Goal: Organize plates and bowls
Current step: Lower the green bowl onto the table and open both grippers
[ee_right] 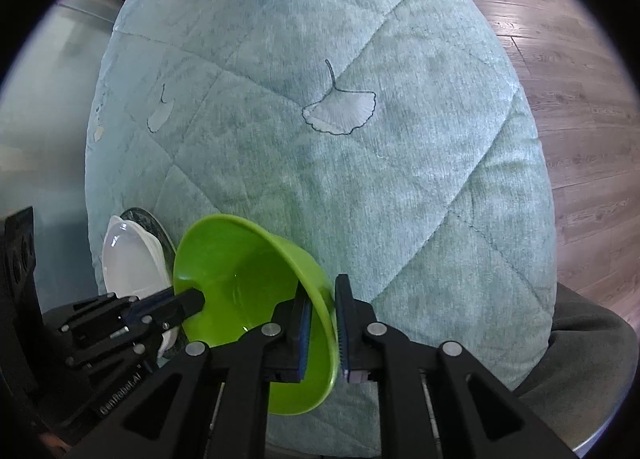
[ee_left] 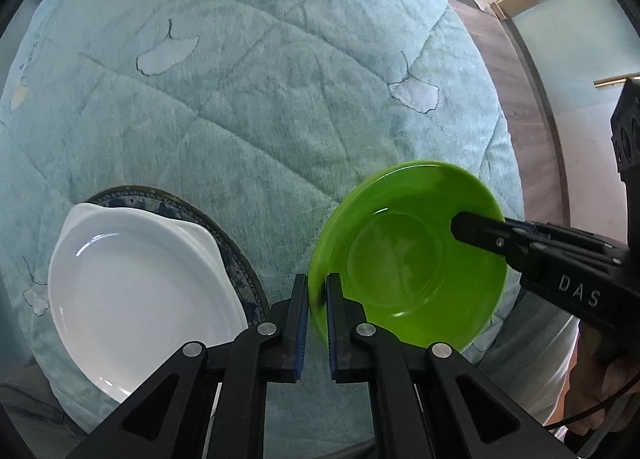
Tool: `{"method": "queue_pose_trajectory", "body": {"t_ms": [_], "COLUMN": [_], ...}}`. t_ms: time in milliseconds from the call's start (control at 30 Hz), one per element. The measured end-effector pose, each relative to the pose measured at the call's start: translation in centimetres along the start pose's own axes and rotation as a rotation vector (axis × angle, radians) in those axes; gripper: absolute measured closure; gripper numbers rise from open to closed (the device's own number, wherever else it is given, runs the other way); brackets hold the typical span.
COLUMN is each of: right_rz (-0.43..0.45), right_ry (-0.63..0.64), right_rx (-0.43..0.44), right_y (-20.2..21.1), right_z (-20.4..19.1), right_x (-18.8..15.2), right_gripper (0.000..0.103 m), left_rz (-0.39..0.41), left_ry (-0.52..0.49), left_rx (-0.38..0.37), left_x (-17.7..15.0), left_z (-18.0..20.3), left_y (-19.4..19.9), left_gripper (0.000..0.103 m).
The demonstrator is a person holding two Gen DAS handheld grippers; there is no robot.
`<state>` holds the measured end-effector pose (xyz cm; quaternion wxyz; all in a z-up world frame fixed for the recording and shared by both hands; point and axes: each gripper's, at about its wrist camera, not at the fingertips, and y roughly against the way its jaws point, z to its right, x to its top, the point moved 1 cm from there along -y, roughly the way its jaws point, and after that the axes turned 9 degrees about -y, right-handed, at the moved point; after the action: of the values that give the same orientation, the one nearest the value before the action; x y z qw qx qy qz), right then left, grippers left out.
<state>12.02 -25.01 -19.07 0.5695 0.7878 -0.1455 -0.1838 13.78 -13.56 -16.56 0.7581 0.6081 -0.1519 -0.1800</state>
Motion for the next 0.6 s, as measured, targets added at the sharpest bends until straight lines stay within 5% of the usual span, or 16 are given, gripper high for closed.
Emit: {"method": "queue_pose_trajectory", "body": {"t_ms": [100,167,333,400,467,600], "right_rz": [0.032,0.084,0.268,0.346,0.403,0.466], "right_ry": [0.007,0.031,0.095,0.121,0.158,0.257], "right_rx": [-0.005,-0.024,-0.049,-0.041,-0.040,-0.046], "right_y": [1.1,3.2,11.0,14.7,17.6,22.0], "right_z": [-0.1,-0.4,-1.4,-1.9,-2.8,-5.8], "right_x": [0.0,-0.2,0.0,0.3,0.7,0.9], "right_gripper": [0.080,0.056,0.017,0.015,0.000,0.001], "left_rz": [0.051,0.091,0.333,0.447,0.524,0.666], "left_ry": [0.001,-0.008,-0.047,-0.023,0.012,0.090], "left_rx": [-0.001,0.053,0.255,0.303,0.329,0.359], "left_x": [-0.2,-0.5,-1.8,-2.4,-2.6,-3.4], "left_z": [0.1,0.1,-0.7,-1.7,-2.9,-5.4], "left_y": [1.8,3.8,13.5,18.4,22.4,30.0], "left_gripper": [0.081,0.059,0.005,0.004,0.002,0.001]}}
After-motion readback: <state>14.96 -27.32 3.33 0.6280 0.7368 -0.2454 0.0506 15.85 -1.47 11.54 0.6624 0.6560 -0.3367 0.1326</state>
